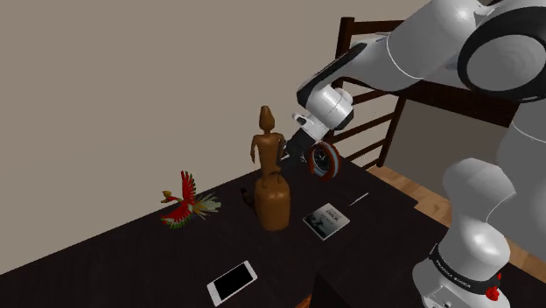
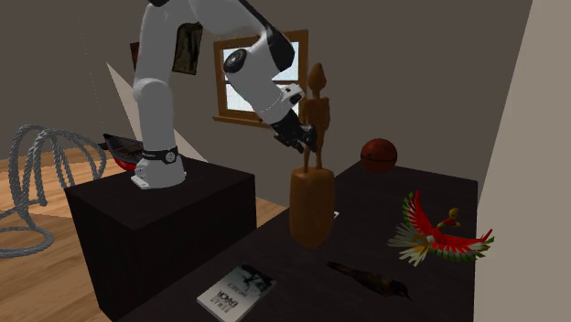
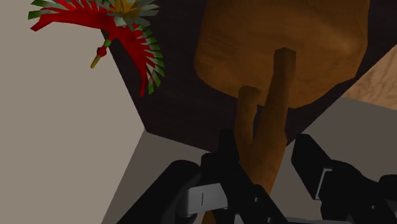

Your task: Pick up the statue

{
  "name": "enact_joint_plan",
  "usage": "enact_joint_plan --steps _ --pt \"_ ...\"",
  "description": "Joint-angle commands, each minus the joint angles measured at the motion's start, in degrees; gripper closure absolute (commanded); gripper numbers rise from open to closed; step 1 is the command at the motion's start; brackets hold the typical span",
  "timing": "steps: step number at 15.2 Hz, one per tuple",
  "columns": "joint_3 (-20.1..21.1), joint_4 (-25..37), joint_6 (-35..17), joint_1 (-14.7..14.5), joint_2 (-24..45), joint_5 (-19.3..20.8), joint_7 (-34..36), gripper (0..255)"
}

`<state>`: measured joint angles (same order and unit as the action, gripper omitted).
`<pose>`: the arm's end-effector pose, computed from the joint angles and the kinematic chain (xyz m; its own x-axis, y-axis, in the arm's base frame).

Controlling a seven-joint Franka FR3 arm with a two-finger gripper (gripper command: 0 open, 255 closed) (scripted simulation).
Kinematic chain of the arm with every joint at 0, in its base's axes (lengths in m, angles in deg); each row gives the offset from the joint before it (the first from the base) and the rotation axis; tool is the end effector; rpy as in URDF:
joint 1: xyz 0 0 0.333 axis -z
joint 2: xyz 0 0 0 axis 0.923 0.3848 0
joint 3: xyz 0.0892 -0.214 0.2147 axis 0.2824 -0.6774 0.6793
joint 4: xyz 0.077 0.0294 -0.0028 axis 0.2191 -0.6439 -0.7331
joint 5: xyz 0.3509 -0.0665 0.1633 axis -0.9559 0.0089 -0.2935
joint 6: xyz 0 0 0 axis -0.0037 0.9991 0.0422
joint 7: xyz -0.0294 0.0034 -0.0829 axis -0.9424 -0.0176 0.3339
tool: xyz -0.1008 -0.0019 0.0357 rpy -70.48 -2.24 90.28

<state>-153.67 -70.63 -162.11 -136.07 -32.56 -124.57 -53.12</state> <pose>0.5131 0.0548 0.2946 -0.1131 0.7527 0.6486 0.9701 -0.0576 0.2359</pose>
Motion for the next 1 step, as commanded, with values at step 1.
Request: enact_joint_plan --steps 1 --pt "-0.5 0.0 -0.4 -0.6 -0.8 0.7 0.6 255"
